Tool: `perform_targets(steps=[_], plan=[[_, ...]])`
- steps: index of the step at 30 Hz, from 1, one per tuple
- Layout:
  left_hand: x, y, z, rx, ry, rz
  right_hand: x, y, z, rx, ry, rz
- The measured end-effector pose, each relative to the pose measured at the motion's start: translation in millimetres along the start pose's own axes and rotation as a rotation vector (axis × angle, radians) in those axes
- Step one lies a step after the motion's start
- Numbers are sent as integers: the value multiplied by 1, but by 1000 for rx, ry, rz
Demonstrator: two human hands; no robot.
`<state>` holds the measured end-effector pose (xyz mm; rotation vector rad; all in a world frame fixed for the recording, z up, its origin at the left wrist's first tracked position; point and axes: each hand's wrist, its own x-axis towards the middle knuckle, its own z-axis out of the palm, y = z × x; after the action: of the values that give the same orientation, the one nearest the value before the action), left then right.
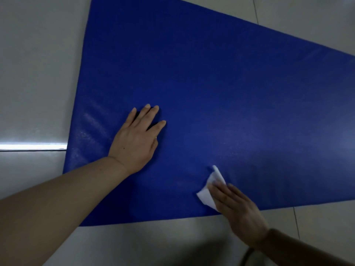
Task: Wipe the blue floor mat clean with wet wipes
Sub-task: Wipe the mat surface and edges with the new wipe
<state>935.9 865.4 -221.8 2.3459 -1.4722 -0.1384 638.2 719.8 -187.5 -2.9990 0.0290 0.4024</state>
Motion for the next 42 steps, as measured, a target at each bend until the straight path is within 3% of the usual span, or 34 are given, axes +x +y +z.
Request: perform_targets(steps=[3, 8, 10, 16, 20, 27, 33, 38, 40, 42], plan=[[0, 0, 0, -2, -5, 2, 1, -3, -3, 17, -13, -18], [0, -1, 1, 9, -12, -4, 67, -72, 7, 105, 124, -251], [0, -2, 1, 15, -11, 4, 82, -84, 11, 59, 100, -299], [-1, -1, 0, -20, 5, 9, 37, -14, -7, -29, -119, -431], [0, 0, 0, -28, -20, 13, 23, -2, -10, -31, -99, -419], [-2, -2, -1, -28, -10, 22, 99, -64, -12, 21, -65, -638], [-2, -3, 0, -44, -44, 8, 58, -3, -18, -55, -179, -689], [-3, -2, -3, -55, -61, 4, 34, 37, -47, -144, -435, -591], [-3, -3, -3, -49, -67, 11, 39, 39, -62, -23, -470, -574], [-3, -3, -2, -32, -64, 20, 60, 36, -79, 49, -461, -327]])
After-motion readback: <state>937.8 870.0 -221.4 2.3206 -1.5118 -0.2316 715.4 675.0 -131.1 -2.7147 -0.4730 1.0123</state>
